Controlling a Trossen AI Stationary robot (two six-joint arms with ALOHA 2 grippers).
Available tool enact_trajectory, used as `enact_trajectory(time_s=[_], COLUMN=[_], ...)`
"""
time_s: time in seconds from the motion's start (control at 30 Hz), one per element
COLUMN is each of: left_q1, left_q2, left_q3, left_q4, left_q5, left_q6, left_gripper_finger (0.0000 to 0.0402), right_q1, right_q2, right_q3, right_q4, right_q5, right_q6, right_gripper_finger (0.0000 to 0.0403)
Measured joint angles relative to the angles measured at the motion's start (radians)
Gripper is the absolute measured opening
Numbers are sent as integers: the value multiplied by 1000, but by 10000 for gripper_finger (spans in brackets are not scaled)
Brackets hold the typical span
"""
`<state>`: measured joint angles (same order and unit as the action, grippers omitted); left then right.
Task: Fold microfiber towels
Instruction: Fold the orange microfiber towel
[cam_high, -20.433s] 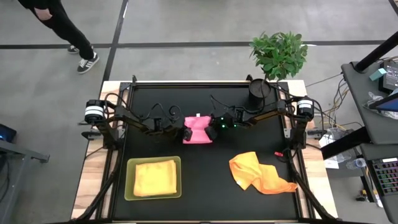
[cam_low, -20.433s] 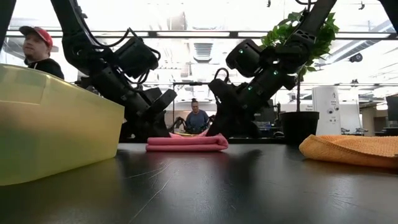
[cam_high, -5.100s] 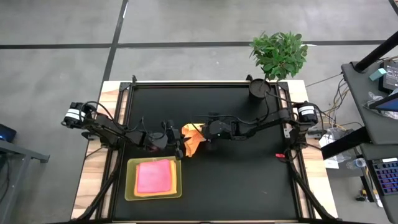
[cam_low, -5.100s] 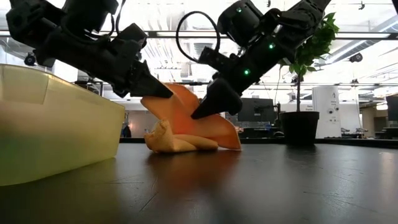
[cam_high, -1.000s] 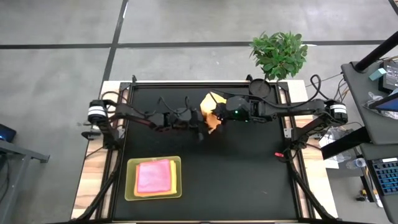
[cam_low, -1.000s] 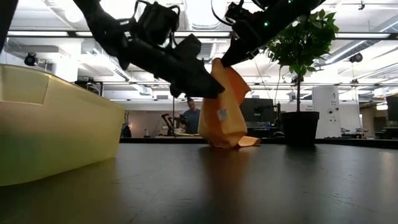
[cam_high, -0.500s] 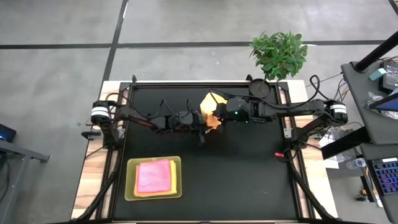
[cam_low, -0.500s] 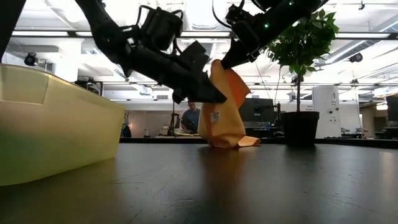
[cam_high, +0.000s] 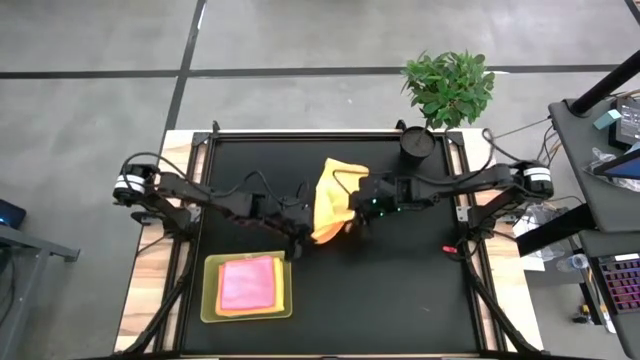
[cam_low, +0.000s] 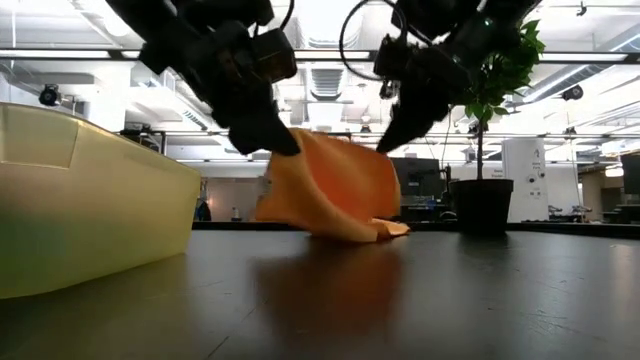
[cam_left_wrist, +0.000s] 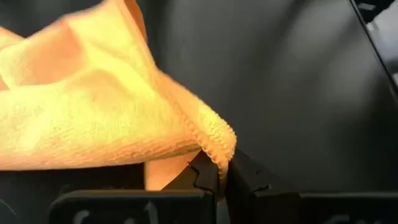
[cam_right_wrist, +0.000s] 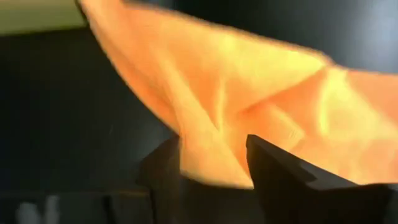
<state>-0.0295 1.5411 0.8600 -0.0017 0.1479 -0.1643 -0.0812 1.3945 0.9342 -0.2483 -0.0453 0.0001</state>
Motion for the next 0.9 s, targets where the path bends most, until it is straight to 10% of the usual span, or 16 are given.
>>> enact_trajectory(time_s=[0.37, 0.63, 0.9], left_q1=[-32, -31, -32], left_q2=[0, 0, 0], left_q3=[-1, -1, -1], left_q4=[-35, -34, -43], left_q5=[-8, -27, -26], left_q6=[-66, -66, -66], left_gripper_finger=[0, 0, 0], right_q1=[120, 138, 141], right_q2=[184, 290, 244], right_q3=[-73, -72, -72], right_q4=[141, 256, 248], right_q5=[21, 355, 413], right_q6=[70, 187, 172], right_gripper_finger=[206, 205, 97])
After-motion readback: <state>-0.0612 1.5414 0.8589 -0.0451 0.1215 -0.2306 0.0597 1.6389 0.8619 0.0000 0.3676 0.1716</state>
